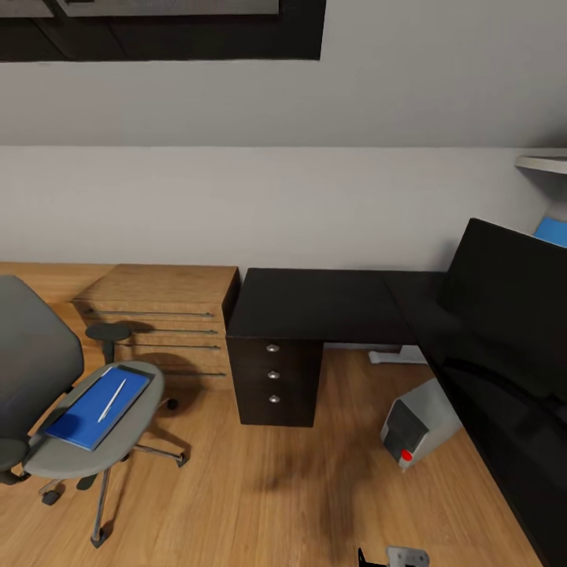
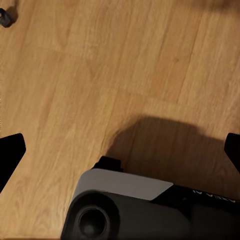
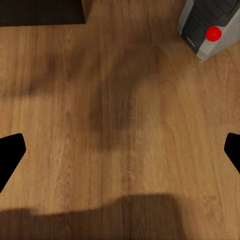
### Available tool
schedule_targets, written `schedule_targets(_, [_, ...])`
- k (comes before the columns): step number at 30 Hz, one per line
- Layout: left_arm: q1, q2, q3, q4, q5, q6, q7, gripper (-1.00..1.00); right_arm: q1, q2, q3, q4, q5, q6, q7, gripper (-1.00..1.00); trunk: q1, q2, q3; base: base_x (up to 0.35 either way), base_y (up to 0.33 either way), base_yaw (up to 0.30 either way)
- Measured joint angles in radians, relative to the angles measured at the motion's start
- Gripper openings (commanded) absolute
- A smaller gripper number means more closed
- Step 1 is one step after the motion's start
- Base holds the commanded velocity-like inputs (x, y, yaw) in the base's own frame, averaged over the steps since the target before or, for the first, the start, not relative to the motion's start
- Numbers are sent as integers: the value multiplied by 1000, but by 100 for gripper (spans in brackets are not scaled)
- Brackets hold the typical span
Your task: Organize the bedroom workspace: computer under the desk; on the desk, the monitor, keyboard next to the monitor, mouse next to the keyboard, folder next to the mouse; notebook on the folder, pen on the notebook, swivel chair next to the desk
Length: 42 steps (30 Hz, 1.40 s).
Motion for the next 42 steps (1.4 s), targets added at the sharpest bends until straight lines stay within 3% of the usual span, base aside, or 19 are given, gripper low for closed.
schedule_targets(42, [0, -1, 0, 0, 0, 9, 0, 100, 0, 3, 0, 0, 2, -1, 0, 100, -161, 294, 132, 0, 0, 0])
